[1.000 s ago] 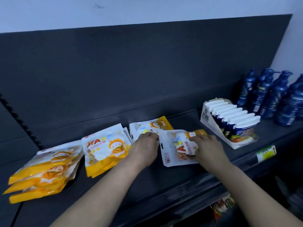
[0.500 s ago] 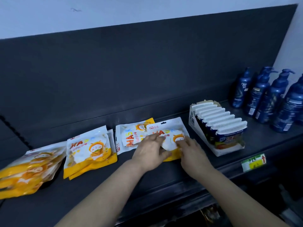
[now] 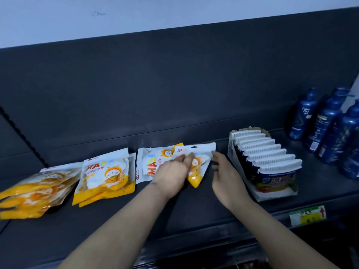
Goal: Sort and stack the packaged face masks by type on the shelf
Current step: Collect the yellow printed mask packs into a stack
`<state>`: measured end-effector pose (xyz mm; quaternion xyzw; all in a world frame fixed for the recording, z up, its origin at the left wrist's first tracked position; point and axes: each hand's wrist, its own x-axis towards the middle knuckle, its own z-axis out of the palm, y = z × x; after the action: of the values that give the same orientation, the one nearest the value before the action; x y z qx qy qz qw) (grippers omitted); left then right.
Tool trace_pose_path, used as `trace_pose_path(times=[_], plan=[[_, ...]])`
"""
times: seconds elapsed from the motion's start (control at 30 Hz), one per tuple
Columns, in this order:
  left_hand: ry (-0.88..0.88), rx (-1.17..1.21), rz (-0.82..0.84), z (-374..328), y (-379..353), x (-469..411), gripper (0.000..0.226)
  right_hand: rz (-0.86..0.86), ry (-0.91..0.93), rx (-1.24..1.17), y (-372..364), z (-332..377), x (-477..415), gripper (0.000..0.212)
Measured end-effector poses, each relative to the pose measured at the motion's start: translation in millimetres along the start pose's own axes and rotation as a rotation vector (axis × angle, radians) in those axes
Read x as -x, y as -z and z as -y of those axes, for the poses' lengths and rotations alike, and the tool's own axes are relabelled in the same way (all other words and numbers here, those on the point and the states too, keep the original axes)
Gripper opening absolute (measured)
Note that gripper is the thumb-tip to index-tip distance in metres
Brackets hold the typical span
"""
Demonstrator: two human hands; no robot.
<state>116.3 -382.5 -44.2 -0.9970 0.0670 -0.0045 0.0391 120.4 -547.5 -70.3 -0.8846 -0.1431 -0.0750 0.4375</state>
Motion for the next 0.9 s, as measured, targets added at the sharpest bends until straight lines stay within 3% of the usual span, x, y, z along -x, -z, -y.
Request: trace_pose_path(times=[0.1,0.17,0.23,0.33,0.43,0.5,0.6,0.67,0.73,0.9], plan=[[0.089,0.018,-0.255,20.4,21.1,18.7,0.081,0.006,0.037,0.066,-6.0,0.6,-14.2,0.048],[0.162,0.031,-0.449,45.8,30.3,36.4,0.081,0.16,0.075,0.218,-24.2,6.2,-27.6,0.042],[0.28,0.069,-0.54,67.0,34.6,49.4,0.08,0.283,0.144,0.324,-45.3,11.8,-38.8,0.041],[0.448,0.071,-0.509,94.0,37.3,70.2,0.075,0.465,0.309,0.393,-86.2,34.3,-51.9,0.051],[0.495,0.063,-0.482,104.8,33.7,83.4,0.076,0.604,0.342,0.499,-108.0,47.2,-54.6,0.054],[0.509,0.078,-0.459,108.8,28.3,86.7,0.077,0.608,0.319,0.588,-104.0,47.4,-47.6,0.054],[0.516,0.064,-0.434,112.5,20.5,87.3,0.077,0.482,0.319,0.705,-87.7,48.4,-36.0,0.047],[0.523,0.079,-0.413,110.5,17.9,85.7,0.076,0.472,0.291,0.635,-77.9,50.0,-35.0,0.04],[0.522,0.112,-0.392,106.0,17.6,82.7,0.074,0.495,0.3,0.633,-71.4,45.9,-38.5,0.05],[0.515,0.06,-0.415,91.4,22.5,78.0,0.065,0.688,0.151,0.467,-49.6,34.5,-35.9,0.061]])
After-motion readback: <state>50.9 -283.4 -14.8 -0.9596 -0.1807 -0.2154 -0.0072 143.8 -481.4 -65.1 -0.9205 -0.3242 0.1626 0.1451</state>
